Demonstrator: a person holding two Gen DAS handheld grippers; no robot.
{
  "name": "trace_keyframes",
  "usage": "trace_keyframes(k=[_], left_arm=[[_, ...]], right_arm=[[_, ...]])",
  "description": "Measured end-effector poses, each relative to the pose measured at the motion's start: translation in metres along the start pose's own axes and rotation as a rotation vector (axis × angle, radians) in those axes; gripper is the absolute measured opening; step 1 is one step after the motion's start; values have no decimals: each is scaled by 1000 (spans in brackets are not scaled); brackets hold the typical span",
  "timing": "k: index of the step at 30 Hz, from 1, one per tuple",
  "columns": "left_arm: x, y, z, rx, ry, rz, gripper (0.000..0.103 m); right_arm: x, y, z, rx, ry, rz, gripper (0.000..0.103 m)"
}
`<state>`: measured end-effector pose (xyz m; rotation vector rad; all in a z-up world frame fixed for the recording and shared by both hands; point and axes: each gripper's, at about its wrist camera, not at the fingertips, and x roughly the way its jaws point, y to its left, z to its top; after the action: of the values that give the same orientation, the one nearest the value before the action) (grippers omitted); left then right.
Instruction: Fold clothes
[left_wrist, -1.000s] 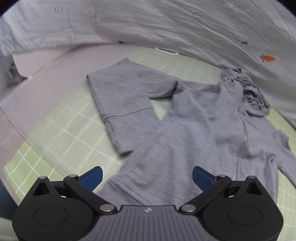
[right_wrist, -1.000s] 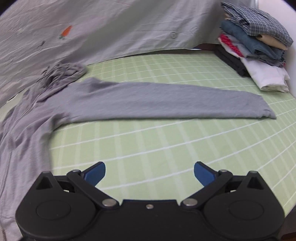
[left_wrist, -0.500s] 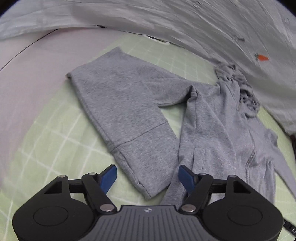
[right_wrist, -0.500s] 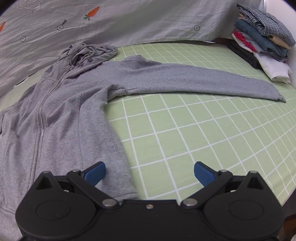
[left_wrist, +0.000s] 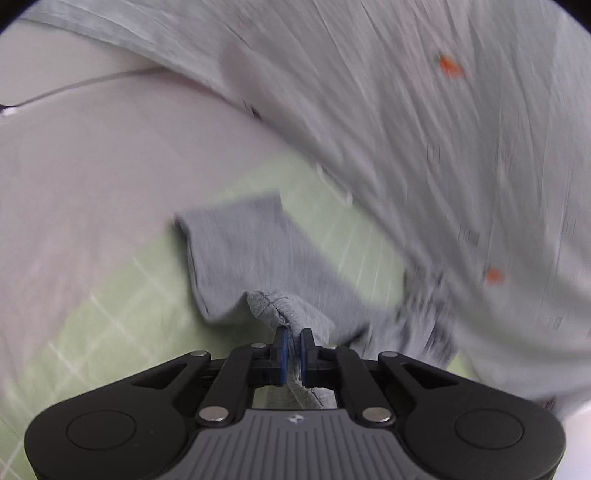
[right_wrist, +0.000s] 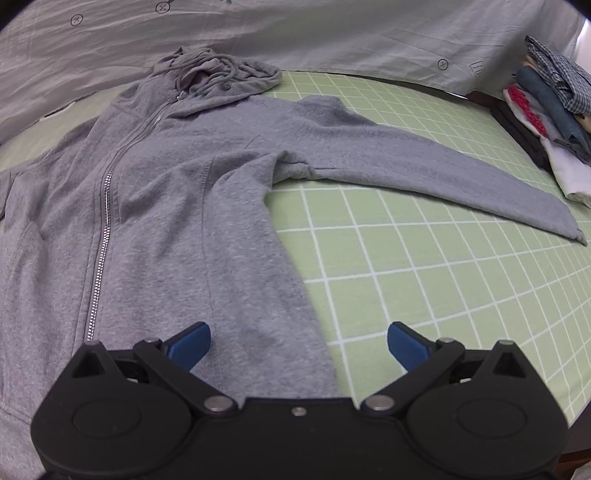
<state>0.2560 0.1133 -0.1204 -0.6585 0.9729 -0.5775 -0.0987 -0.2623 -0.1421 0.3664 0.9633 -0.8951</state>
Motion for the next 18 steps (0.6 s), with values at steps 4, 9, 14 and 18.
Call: trace_keyframes(k=[4,9,14,18], left_arm=[[-30,31,53,-197,-290,61,7],[-41,63,88,-258,-398,368,13],[-35,54,64,-153,-300,398,46],[-9,32,34,55,-159,408,56]], right_arm=[[4,3,2,2,15,-9,103],[8,5,4,0,25,-9,103],[11,7,7,1,34,-7,103],[12,10,7,-1,37,3,103]])
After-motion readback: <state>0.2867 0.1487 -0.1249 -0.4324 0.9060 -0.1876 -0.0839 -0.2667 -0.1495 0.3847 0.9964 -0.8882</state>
